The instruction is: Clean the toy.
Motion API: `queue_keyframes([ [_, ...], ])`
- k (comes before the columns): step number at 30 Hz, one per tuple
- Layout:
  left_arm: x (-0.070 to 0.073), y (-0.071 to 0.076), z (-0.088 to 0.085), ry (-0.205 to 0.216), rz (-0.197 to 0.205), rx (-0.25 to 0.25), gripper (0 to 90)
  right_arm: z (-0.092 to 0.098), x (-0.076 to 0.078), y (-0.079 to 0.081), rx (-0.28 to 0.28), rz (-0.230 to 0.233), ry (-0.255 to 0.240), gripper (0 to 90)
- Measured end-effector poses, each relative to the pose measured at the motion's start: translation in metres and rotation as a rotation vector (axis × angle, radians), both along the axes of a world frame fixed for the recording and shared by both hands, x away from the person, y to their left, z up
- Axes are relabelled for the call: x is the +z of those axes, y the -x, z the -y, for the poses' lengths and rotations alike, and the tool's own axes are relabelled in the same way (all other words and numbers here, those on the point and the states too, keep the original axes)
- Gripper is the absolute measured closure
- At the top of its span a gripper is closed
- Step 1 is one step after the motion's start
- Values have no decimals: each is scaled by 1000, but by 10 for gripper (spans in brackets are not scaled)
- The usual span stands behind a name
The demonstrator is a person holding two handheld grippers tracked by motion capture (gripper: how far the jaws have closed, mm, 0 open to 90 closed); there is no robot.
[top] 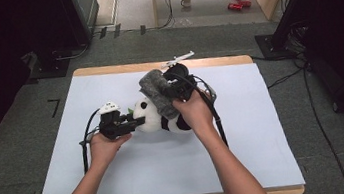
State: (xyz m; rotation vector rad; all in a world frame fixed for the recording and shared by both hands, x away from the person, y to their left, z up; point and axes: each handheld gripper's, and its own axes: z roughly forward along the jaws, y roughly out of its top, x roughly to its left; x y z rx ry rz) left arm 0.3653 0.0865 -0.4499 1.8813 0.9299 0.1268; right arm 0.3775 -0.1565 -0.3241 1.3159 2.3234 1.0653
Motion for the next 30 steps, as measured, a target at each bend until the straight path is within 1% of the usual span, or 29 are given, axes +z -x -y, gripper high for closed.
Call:
queue_keyframes([
  [2, 0, 0, 0, -1, 1, 0, 561, -9, 0, 2, 11, -6, -9, 801],
  [6, 0, 0, 0, 3, -1, 4, 559, -29, -12, 3, 44, -35, -13, 800],
  [8, 0, 0, 0, 2, -3, 2, 557, -36, -21, 3, 46, -49, 12, 800],
  [10, 0, 0, 0, 1, -2, 2, 556, -42, -35, 1, 55, -88, 7, 800],
  [11, 0, 0, 0, -11, -3, 2, 556, -44, -42, 1, 62, -106, 25, 799],
  [12, -1, 0, 0, -21, -1, -3, 556, -45, -48, 3, 68, -99, 47, 799],
  [14, -2, -2, -1, -10, -11, -14, 554, -43, -52, 5, 75, -88, 53, 800],
  [17, -1, -2, -1, -9, -21, -14, 551, -36, -51, 6, 84, -77, 91, 798],
  [20, -1, -2, -1, -4, -25, -14, 552, -26, -49, 5, 70, -75, 119, 798],
  [25, -1, -2, 0, 7, -20, -22, 553, -9, -46, 3, 40, -94, 121, 799],
  [28, -1, -1, 0, 4, -17, -22, 553, -8, -41, 4, 32, -79, 173, 799],
  [30, -1, -1, 0, 0, -14, -25, 553, -7, -38, 3, 26, -77, 187, 799],
])
